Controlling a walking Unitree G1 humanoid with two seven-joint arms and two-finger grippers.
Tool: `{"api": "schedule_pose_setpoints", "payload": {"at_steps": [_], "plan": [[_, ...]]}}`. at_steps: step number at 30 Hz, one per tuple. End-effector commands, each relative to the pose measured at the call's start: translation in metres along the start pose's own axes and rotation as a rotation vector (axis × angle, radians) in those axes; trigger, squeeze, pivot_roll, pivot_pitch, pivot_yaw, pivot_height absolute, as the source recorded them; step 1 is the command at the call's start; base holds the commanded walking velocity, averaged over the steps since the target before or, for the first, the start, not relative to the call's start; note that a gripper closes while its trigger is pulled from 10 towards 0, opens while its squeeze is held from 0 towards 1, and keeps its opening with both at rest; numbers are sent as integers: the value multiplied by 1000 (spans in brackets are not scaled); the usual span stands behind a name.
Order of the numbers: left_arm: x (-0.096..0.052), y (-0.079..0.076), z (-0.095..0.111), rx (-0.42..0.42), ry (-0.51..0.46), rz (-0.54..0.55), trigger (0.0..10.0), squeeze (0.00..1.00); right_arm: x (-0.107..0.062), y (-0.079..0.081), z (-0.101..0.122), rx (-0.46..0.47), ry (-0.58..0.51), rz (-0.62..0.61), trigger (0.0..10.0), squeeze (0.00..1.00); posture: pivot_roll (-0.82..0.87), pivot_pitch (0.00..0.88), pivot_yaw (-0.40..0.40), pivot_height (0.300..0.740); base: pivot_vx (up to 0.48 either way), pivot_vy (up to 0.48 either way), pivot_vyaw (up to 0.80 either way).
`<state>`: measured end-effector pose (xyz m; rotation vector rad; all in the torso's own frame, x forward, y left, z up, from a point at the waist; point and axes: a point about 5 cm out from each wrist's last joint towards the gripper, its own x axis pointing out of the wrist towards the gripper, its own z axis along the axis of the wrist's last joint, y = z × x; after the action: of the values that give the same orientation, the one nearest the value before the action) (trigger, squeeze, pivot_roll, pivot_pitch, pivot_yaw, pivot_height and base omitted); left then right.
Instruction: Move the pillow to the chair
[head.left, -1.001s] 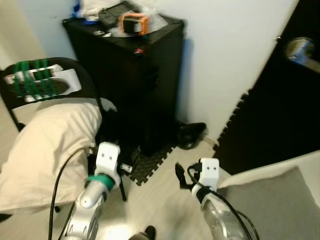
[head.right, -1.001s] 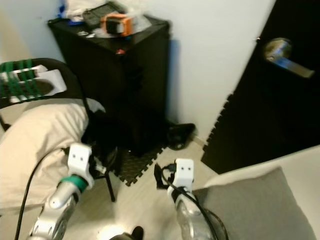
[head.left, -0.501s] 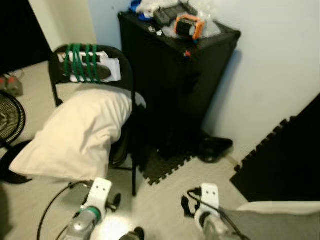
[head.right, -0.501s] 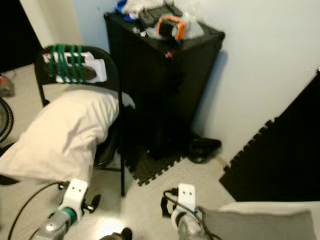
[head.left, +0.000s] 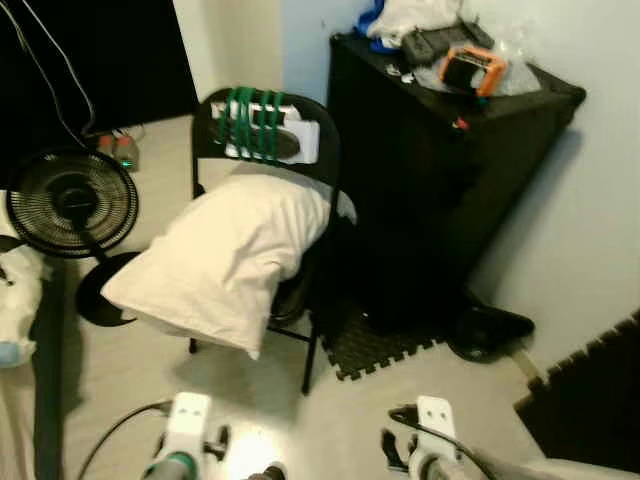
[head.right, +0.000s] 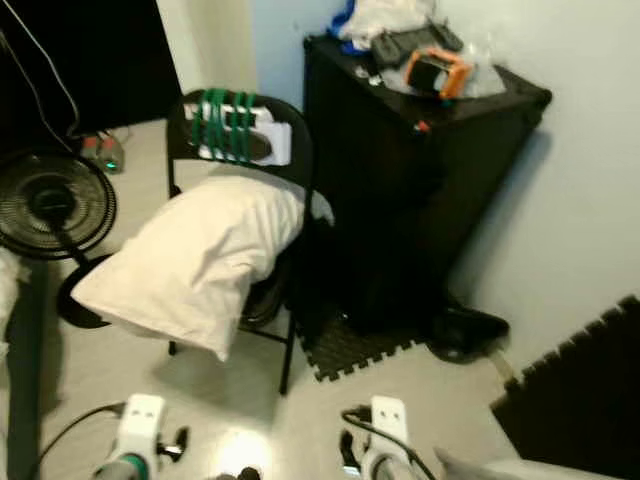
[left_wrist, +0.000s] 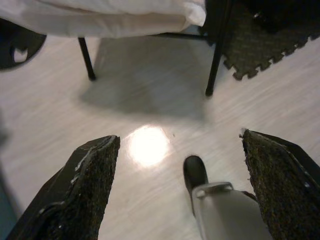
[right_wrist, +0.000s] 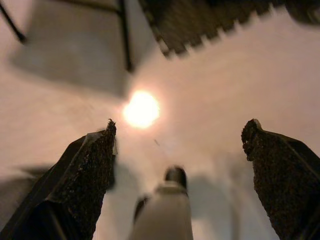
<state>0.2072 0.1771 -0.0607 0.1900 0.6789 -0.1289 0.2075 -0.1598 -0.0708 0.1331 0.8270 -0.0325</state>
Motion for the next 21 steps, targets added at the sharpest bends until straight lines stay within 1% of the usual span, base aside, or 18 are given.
{"api": "schedule_pose_setpoints", "payload": {"at_steps": [1,3,4,5,7,8,9,10,11,12,13,14,15,18,19,20,21], "plan": [[-2,-1,-7,-10,23,0,10000,0,-3,6,-15,-34,42,38,10000,0,31,0,61,740,0,0,800],[-2,-1,-7,-25,26,2,10000,0,-3,6,-14,-22,37,36,10000,0,24,0,71,740,0,0,800],[-1,-2,-8,-36,48,17,10000,0,-3,2,-14,5,36,9,10000,0,30,0,65,740,0,0,800],[0,-4,-8,-26,52,7,10000,0,-3,-1,-15,15,39,-2,10000,0,43,0,44,740,0,0,800],[0,-5,-8,-17,54,-1,10000,0,-3,-2,-16,18,42,-7,10000,0,43,0,44,740,0,0,800],[1,-4,-5,-19,38,0,10000,0,-3,-1,-16,22,45,-1,10000,0,46,4,39,740,0,0,800],[1,-3,-4,-29,25,9,10000,0,-3,1,-17,19,49,9,10000,0,43,1,49,740,0,0,800],[1,-1,-3,-59,12,22,10000,0,-3,3,-18,-13,53,26,10000,0,40,0,53,740,0,0,800],[1,-1,-3,-59,12,22,10000,0,-3,3,-18,-13,53,26,10000,0,40,0,53,740,0,0,800],[0,1,-5,-81,9,33,10000,0,-3,6,-17,-17,47,38,10000,0,33,0,63,740,0,0,800],[-2,0,-10,-83,30,41,10000,0,-3,4,-16,-18,45,30,10000,0,39,14,55,740,0,0,800],[-2,0,-10,-83,30,41,10000,0,-3,4,-16,-18,45,30,10000,0,39,14,55,740,0,0,800],[-4,-3,-14,-59,43,19,10000,0,-3,2,-16,-10,45,20,10000,0,54,15,31,740,0,0,800],[-4,-5,-14,-44,38,-2,10000,0,-3,1,-16,-9,46,19,10000,0,54,15,31,740,0,0,800],[-4,-5,-13,-27,28,-6,10000,0,-3,3,-16,-16,50,32,10000,0,55,24,31,740,0,0,800],[-5,-4,-15,-40,30,0,10000,0,-3,6,-17,-44,53,51,10000,0,55,23,47,740,0,0,800],[-5,-4,-15,-40,30,0,10000,0,-3,6,-17,-44,53,51,10000,0,55,23,47,740,0,0,800]]}}
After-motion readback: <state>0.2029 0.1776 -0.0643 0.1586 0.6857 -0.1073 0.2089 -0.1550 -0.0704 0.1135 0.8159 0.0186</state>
